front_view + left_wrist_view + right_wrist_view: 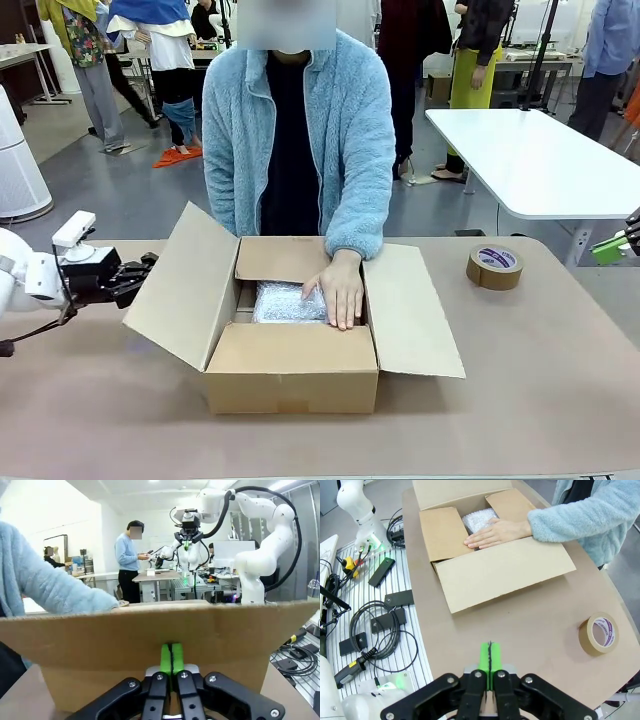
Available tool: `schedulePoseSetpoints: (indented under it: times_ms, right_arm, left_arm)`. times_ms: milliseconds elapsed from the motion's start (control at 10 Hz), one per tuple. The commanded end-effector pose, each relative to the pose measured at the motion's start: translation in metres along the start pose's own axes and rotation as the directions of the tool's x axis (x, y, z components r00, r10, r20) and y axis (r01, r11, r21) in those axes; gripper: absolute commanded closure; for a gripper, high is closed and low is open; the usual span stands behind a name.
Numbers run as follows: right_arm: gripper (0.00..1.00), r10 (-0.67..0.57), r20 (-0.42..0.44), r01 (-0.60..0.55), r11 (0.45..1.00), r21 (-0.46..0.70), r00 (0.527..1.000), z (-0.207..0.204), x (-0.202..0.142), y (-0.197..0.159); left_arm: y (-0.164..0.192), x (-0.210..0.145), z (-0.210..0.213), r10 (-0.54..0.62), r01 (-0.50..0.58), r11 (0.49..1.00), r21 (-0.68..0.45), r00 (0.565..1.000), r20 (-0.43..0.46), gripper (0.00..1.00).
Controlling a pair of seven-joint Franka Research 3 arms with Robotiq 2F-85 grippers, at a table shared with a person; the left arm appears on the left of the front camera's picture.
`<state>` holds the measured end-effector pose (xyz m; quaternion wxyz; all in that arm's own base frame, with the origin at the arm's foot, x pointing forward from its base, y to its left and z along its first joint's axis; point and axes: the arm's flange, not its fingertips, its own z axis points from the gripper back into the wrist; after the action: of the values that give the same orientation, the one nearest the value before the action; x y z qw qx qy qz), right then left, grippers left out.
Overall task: Wrap the clocks to prevent damage.
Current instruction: Push the right (or left) flap of the Package Box to close it.
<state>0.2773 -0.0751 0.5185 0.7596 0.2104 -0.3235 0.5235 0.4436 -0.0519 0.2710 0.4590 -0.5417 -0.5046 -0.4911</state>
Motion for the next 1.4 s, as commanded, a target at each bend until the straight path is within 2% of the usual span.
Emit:
schedulePoseSetpoints:
  times_ms: [0,300,500,1000,1300]
  right_arm:
    - [0.99,0.009,0.028,-0.009,1.000,0.011,1.000,-0.002,-0.001,-0.002]
    - [0.99,0.009,0.028,-0.009,1.000,0.011,1.000,-0.002,-0.001,-0.002]
    - [0.99,0.009,0.028,-0.009,1.000,0.011,1.000,-0.002,-0.001,-0.002]
    - [0.99,0.009,0.028,-0.009,1.000,0.011,1.000,-0.002,-0.001,-0.002]
    - [0.99,0.009,0.028,-0.009,1.000,0.011,1.000,-0.002,-0.001,-0.002]
  left_arm:
    - [0.007,-0.006,-0.025,-0.053,0.053,0.999,-0.011,0.998,-0.019,1.00]
    - [0.023,-0.004,-0.063,-0.092,0.092,0.995,-0.022,0.996,-0.008,1.00]
    - [0.033,-0.006,-0.077,-0.106,0.106,0.994,0.012,0.994,-0.010,1.00]
    - [0.036,-0.052,-0.089,-0.031,0.029,0.999,-0.016,0.992,-0.121,1.00]
    - [0.029,-0.043,-0.085,-0.034,0.032,0.999,-0.029,0.995,-0.092,1.00]
